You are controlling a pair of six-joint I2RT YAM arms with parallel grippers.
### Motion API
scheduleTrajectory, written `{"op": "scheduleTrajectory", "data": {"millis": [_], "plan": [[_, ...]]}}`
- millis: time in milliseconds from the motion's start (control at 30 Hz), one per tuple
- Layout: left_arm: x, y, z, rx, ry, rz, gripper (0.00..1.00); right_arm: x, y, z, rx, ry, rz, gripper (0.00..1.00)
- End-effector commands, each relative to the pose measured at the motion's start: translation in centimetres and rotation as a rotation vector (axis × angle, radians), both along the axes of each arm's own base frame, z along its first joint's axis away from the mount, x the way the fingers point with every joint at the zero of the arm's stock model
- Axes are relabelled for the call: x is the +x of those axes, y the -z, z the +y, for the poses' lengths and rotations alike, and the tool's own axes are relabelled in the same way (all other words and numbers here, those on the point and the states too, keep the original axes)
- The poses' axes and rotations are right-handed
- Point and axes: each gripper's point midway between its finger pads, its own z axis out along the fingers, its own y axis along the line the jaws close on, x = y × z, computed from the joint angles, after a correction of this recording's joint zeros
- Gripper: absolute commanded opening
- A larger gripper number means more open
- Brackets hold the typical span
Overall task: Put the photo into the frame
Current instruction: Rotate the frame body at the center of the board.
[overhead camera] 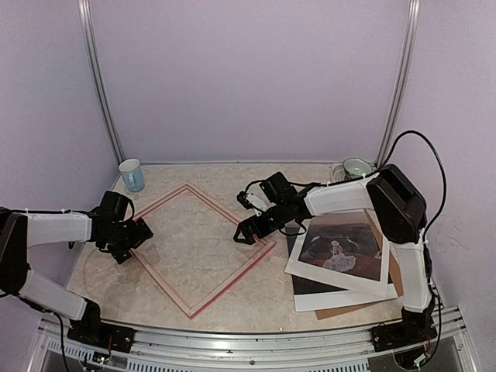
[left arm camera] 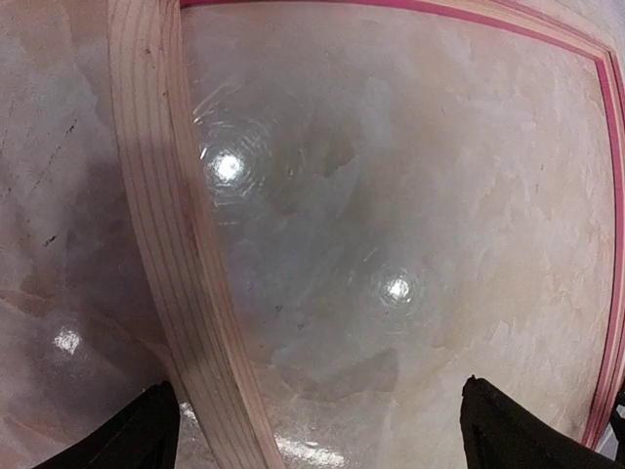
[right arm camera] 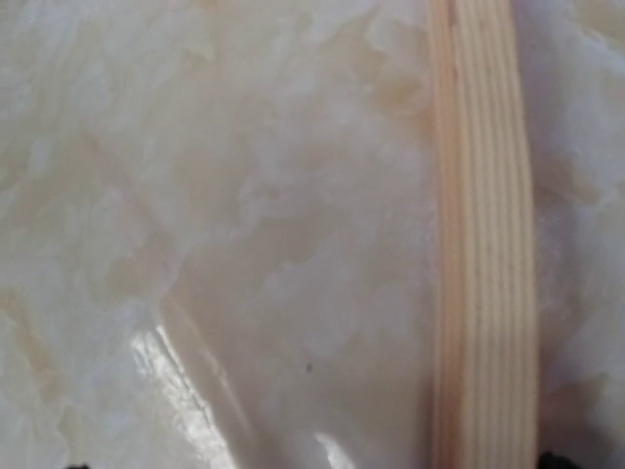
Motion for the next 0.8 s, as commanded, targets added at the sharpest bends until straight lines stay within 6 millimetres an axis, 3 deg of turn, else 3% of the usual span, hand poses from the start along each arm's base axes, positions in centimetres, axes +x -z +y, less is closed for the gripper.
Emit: {"op": "scheduleTrajectory", "data": {"millis": [0, 433, 767], "plan": [[1.4, -0.6, -0.5, -0.018, 0.01, -0.055, 0.99, -1.5, 0.2, 0.2, 0.011, -0.021, 0.027, 0.99], [3.9, -1.9, -3.2, -0.024, 0.061, -0.112, 0.99, -4.1, -1.2, 0.1, 0.005, -0.042, 0.021, 0.99], [5.1, -2.1, -4.0, -0.031, 0.064, -0.13, 0.99, -7.0, -1.4, 0.5, -0.018, -0.081, 0.022, 0.99]]}}
